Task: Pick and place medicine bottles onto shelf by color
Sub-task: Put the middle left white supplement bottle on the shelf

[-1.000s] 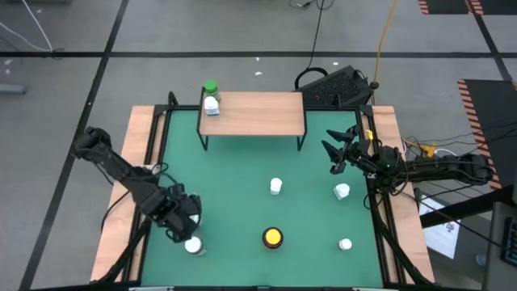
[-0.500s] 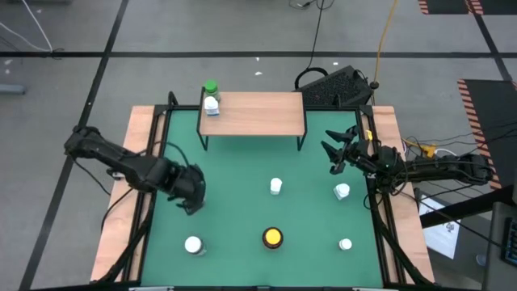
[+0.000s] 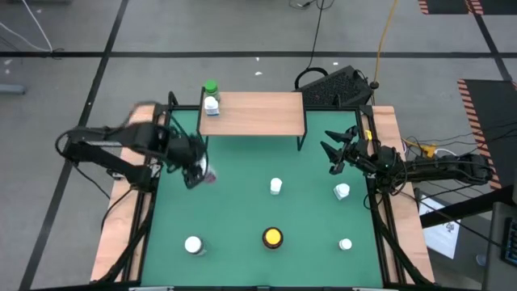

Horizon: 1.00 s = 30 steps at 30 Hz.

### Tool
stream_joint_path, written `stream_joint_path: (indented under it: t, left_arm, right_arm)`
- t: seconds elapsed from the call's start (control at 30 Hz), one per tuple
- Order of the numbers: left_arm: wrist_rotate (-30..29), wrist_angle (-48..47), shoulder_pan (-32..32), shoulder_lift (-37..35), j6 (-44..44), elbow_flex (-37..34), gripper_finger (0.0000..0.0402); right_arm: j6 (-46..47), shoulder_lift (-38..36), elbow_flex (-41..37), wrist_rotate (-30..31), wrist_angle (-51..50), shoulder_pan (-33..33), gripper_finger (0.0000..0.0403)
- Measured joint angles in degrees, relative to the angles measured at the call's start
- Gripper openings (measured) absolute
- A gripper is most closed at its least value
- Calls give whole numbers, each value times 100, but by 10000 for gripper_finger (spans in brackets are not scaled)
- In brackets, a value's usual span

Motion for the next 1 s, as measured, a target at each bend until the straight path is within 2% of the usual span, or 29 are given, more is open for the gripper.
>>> stream_joint_path:
  t: [0.1, 0.27, 0.4, 0.53, 0.7, 1.0]
  left_arm:
    - [-265, -47, 456, -2, 854, 602, 245]
    - [-334, 164, 1370, 101, 2150, 1249, 240]
    - [-336, 92, 1999, 398, 3050, 1519, 257]
    - [-234, 49, 2422, 756, 3820, 1568, 253]
    - [-198, 52, 2807, 1229, 4357, 1566, 246]
    - [-188, -157, 3150, 1649, 4569, 1597, 268]
  right_arm:
    - [-14, 0, 1, 2, 0, 0, 199]
    - [-42, 0, -1, 4, 0, 0, 199]
    - [-58, 2, -1, 7, 0, 2, 199]
    - [-74, 2, 0, 7, -65, 0, 199]
    - [-99, 7, -1, 8, -242, 0, 199]
    - [-58, 7, 1, 9, -480, 0, 199]
